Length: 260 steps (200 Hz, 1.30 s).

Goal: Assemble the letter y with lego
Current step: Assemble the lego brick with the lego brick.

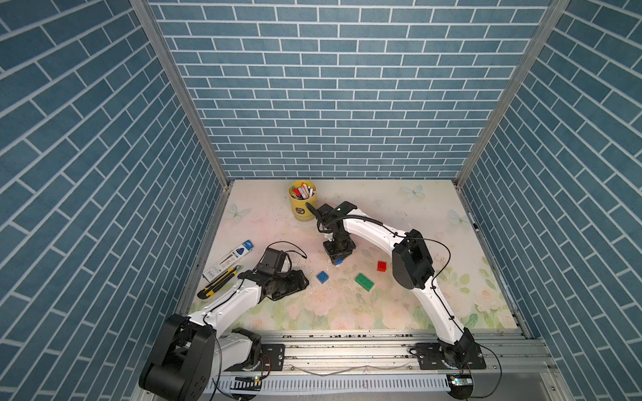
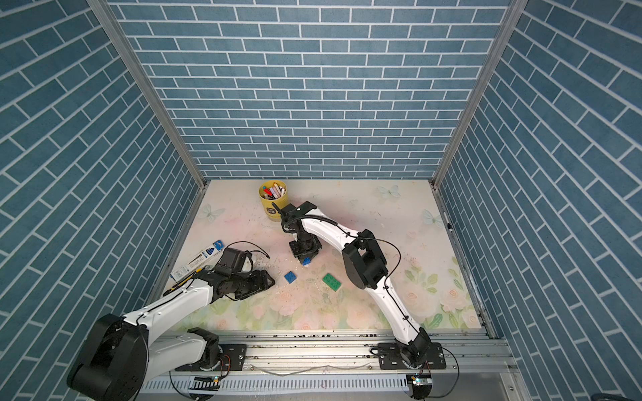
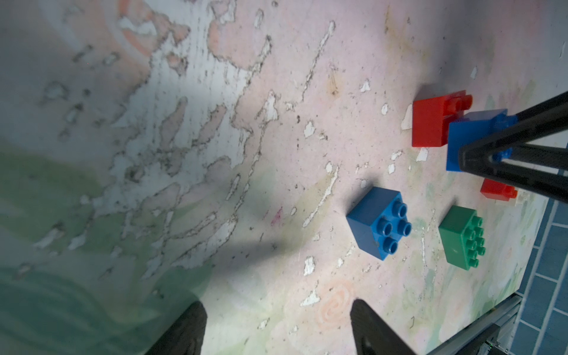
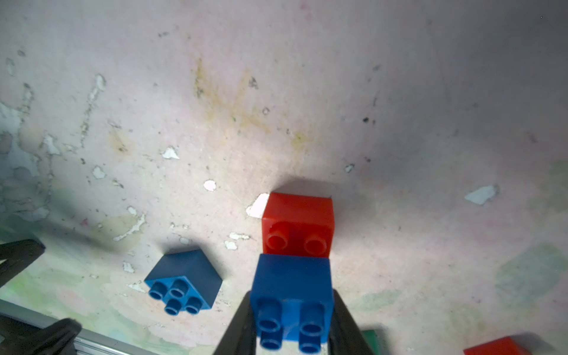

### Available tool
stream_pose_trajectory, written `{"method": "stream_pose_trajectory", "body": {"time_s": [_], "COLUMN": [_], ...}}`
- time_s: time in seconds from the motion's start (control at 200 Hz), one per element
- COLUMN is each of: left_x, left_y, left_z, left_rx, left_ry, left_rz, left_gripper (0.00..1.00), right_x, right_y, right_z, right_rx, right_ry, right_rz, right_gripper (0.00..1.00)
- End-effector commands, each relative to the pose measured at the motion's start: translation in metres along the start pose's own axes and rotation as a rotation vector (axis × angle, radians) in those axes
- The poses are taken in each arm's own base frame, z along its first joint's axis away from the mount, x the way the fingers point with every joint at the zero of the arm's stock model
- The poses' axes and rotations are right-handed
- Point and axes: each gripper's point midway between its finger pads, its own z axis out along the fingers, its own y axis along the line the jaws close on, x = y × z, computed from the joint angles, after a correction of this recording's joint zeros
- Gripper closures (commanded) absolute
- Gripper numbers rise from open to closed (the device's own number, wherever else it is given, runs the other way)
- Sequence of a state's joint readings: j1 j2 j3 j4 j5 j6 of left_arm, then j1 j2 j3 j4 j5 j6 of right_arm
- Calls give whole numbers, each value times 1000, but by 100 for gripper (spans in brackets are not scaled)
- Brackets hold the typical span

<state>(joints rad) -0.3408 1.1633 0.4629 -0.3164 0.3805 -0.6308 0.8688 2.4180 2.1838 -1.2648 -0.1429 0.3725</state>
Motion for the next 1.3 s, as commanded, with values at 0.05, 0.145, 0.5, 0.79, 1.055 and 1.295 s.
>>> {"method": "stream_pose_trajectory", "body": {"time_s": [0.05,0.145,0.5,0.79,1.055,1.295], "left_x": [3,3,3,2,2,3], "left_y": [7,8,8,8,8,5], "left_z": [-1,0,-1,-1,-2,-2], "left_rx": [-38,-43,-48,-49,-52,-50], "left_ry": [5,7,3,3,1,7], "left_rz": [14,13,15,18,20,28], "left_gripper": [23,23,23,23,23,23], "right_x": [25,25,24,14,-5,-6], "right_y": [-12,-6,-5,-15,-27,-57], "right_z": [68,70,68,73,38,1], "right_rx": [71,60,72,76,67,102], "right_ry": [174,171,152,156,75,1], "right_rz": [-30,-11,62,57,61,89], "right_gripper": [75,76,77,77,76,75]}}
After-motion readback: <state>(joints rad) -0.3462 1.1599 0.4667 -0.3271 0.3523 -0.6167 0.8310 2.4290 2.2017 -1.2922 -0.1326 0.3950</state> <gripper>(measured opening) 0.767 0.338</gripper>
